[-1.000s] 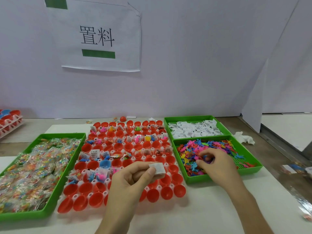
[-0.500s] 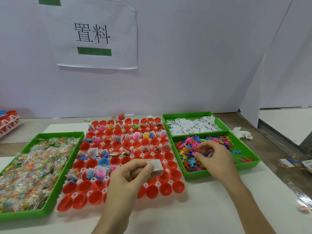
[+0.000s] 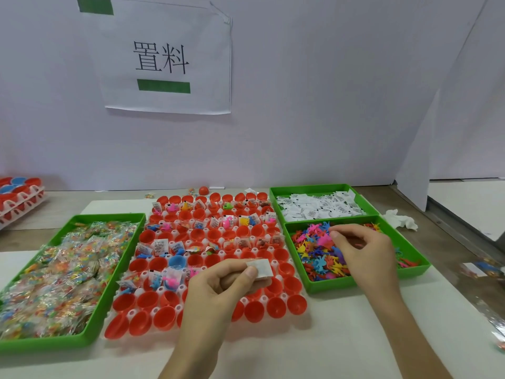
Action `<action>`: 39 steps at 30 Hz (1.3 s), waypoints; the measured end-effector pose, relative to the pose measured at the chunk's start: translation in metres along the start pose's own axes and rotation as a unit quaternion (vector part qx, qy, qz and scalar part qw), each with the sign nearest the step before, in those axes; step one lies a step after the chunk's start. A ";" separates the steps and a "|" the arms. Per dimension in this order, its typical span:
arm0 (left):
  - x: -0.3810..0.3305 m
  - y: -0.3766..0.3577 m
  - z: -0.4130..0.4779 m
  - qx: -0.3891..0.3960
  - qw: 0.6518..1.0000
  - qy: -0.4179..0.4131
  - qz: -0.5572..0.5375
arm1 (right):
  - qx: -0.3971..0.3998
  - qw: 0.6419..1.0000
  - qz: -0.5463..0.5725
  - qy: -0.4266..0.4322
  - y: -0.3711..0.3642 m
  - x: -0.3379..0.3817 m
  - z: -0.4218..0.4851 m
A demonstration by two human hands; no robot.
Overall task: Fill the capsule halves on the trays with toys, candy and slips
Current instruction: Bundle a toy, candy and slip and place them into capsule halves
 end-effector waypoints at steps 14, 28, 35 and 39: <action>0.001 -0.001 0.000 -0.011 1.000 0.003 -0.001 | 0.084 0.956 0.270 -0.077 -0.001 0.019 -0.005; 0.001 0.001 0.002 -0.030 1.000 0.006 -0.004 | 0.244 0.917 0.316 0.010 -0.034 0.077 -0.057; -0.001 0.000 0.005 0.015 0.995 0.056 -0.087 | 0.172 0.951 0.247 0.076 -0.039 0.077 -0.063; -0.001 0.001 0.003 0.031 0.998 0.024 -0.051 | 0.177 0.956 0.209 0.105 -0.036 0.075 -0.059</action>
Point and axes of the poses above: each hand's wrist, its own z-axis towards the middle knuckle, its own y-axis out of the back of the hand, x = y × z, the point moved 1 cm from there along z, towards the middle knuckle, and after that the axes turned 1 degree about x, right-handed, at the moved point
